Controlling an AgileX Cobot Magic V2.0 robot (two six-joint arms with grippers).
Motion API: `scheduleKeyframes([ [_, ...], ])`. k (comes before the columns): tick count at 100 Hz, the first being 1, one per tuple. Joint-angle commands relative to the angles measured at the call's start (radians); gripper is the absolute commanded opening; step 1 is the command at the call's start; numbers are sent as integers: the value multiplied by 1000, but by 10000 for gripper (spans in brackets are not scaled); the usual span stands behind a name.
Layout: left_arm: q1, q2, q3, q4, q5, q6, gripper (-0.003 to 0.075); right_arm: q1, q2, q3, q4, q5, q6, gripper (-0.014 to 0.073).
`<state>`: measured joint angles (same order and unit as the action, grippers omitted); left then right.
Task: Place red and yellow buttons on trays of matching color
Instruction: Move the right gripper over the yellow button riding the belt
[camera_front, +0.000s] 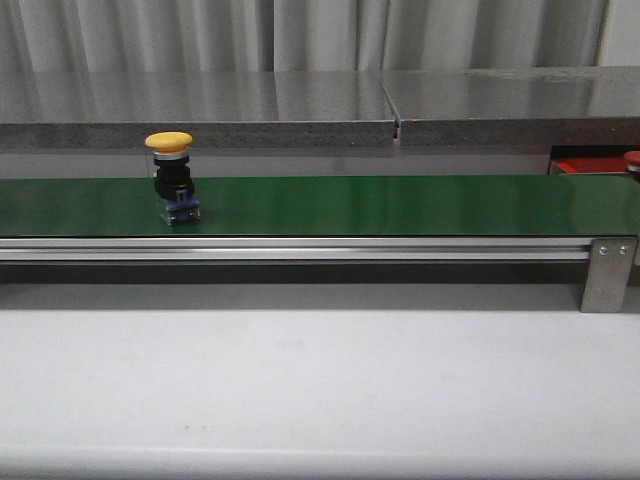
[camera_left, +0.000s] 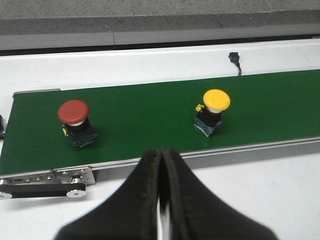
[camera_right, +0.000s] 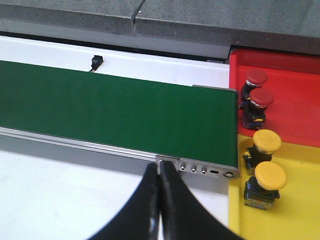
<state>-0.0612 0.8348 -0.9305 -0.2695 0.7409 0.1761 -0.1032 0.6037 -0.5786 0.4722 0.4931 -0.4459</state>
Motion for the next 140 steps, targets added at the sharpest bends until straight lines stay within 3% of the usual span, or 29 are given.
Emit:
scheduleKeyframes([
  [1,-9,-92,47,-23,-99,-2,-20,3,3,-29,21,-56,-3,-118],
  [28,-9,-297,211,-23,-112,-2,-20,42,103,-132,20,14,-3,-116],
  [55,-9,-322,222,-23,-112,-2,-20,149,321,-333,9,113,-3,-107],
  [64,-9,-322,222,-23,-110,-2,-20,190,406,-409,5,152,-14,-15],
  [81,-9,-322,222,-23,-110,-2,-20,278,555,-545,5,186,-15,385],
  [93,-9,-322,222,-23,-110,-2,-20,334,653,-631,5,232,-15,568],
  [140,-9,-322,222,-23,-110,-2,-20,508,996,-905,6,307,-14,584],
])
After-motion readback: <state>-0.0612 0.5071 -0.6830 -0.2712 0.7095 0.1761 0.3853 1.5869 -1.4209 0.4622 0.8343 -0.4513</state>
